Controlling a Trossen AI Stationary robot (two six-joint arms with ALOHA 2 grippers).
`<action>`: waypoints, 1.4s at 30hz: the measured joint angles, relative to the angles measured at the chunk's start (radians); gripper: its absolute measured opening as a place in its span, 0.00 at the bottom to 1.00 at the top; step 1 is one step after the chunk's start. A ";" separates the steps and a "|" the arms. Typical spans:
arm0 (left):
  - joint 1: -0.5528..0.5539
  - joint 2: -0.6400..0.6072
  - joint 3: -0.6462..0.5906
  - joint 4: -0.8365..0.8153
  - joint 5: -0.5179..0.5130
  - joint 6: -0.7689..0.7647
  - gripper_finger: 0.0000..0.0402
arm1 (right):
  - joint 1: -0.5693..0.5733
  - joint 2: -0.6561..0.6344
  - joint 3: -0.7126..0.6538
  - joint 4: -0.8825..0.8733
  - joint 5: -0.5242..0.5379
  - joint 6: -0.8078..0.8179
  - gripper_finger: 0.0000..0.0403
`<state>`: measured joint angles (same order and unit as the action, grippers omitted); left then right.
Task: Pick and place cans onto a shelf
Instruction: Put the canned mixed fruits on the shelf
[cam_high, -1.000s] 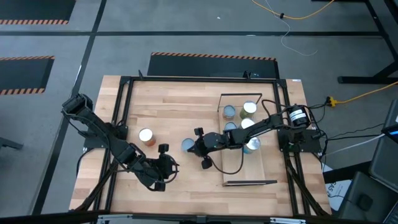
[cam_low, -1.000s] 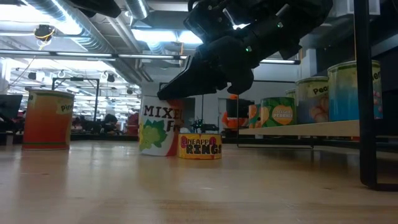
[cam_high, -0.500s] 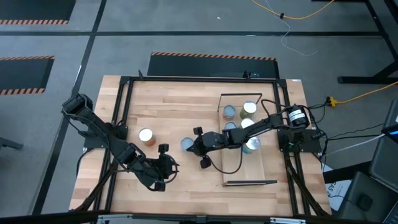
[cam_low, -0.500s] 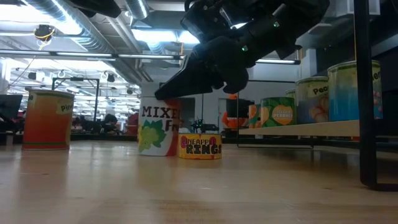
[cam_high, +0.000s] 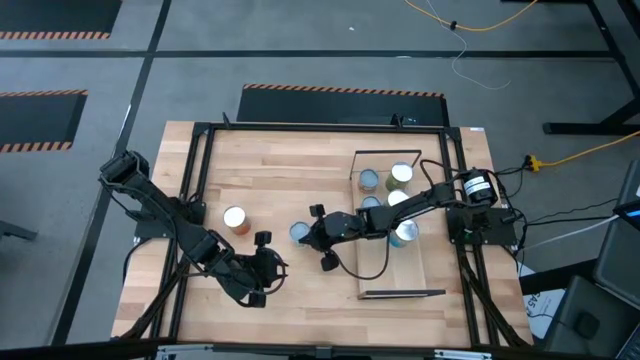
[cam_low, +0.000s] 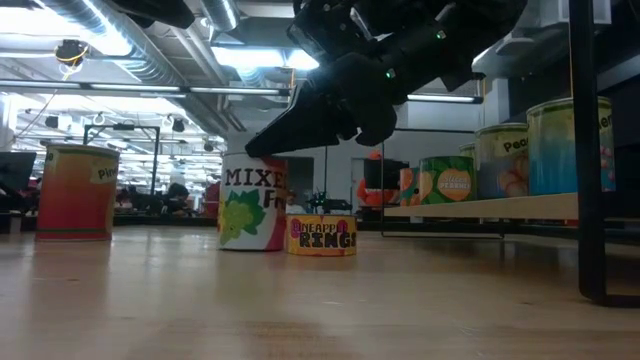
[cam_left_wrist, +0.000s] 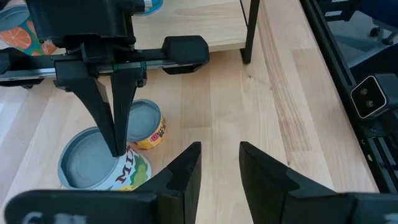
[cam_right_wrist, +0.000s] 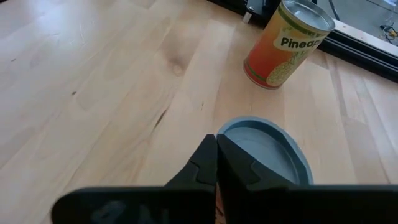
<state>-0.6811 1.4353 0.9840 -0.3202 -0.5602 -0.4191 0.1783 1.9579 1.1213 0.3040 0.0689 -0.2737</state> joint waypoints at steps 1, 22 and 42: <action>0.000 0.000 0.000 0.000 0.000 0.000 0.25 | 0.000 -0.001 0.000 0.000 0.000 0.000 0.01; 0.000 0.000 0.000 0.010 0.002 0.002 0.25 | 0.001 -0.130 0.003 -0.106 -0.002 0.000 0.01; 0.000 0.001 0.000 0.008 0.003 -0.171 0.26 | -0.019 -0.132 0.003 -0.144 -0.080 0.111 0.22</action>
<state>-0.6815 1.4360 0.9836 -0.3124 -0.5572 -0.5904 0.1595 1.8259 1.1240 0.1596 -0.0113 -0.1624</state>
